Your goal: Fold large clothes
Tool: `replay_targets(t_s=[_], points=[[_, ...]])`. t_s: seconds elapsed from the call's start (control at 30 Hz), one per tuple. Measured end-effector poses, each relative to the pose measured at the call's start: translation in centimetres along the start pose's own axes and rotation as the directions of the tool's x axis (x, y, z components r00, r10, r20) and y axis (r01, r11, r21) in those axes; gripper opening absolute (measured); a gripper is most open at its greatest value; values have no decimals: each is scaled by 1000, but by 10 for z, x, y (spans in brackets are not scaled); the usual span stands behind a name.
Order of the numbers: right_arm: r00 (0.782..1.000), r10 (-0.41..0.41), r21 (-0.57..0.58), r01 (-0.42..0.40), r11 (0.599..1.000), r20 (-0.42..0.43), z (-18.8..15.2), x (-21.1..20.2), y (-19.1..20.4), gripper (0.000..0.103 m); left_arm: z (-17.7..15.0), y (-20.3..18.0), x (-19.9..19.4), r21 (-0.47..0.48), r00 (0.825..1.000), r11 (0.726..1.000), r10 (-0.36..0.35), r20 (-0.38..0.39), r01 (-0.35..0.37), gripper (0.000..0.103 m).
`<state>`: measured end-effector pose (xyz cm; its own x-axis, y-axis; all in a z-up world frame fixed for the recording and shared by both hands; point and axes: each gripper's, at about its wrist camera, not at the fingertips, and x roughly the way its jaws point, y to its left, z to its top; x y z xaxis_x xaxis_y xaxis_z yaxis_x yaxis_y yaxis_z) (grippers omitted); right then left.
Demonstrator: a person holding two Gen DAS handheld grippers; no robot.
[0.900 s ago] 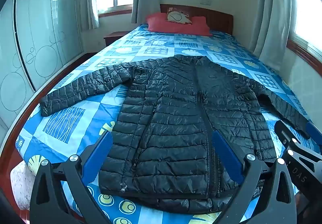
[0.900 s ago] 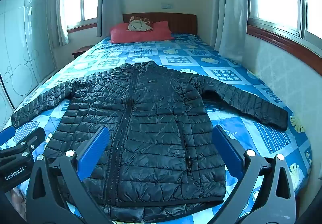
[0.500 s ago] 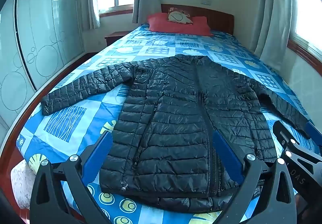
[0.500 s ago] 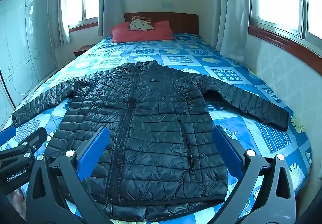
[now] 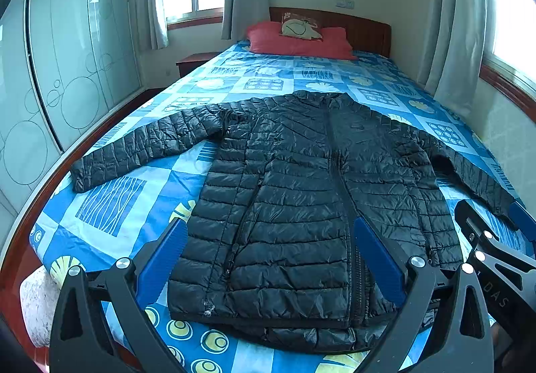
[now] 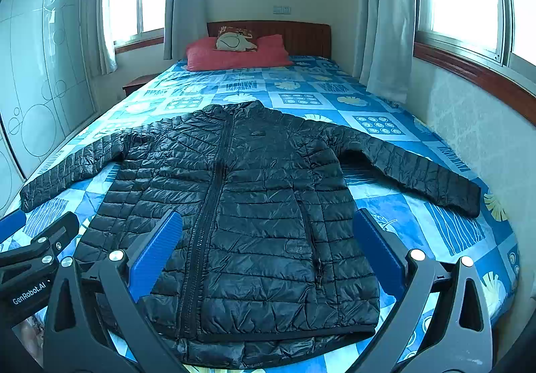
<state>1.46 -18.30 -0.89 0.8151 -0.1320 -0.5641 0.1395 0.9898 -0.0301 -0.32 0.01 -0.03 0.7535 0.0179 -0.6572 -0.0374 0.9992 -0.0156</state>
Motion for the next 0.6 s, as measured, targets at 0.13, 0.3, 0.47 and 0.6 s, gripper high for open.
replay_targets(t_s=[0.13, 0.3, 0.47, 0.6], points=[[1000, -1, -1, 1, 1000, 0, 0, 1, 0, 101, 0, -1, 0, 1, 1000, 1000, 2, -1, -2, 98], [1000, -4, -3, 4, 1000, 0, -1, 0, -1, 101, -1, -4, -1, 0, 1000, 1000, 1, -3, -1, 98], [1000, -8, 0, 8, 1000, -1, -2, 0, -3, 101, -2, -4, -2, 4, 1000, 1000, -5, -5, 5, 98], [1000, -6, 1, 6, 1000, -2, -2, 1, -4, 101, -1, -5, -2, 7, 1000, 1000, -9, -6, 9, 98]])
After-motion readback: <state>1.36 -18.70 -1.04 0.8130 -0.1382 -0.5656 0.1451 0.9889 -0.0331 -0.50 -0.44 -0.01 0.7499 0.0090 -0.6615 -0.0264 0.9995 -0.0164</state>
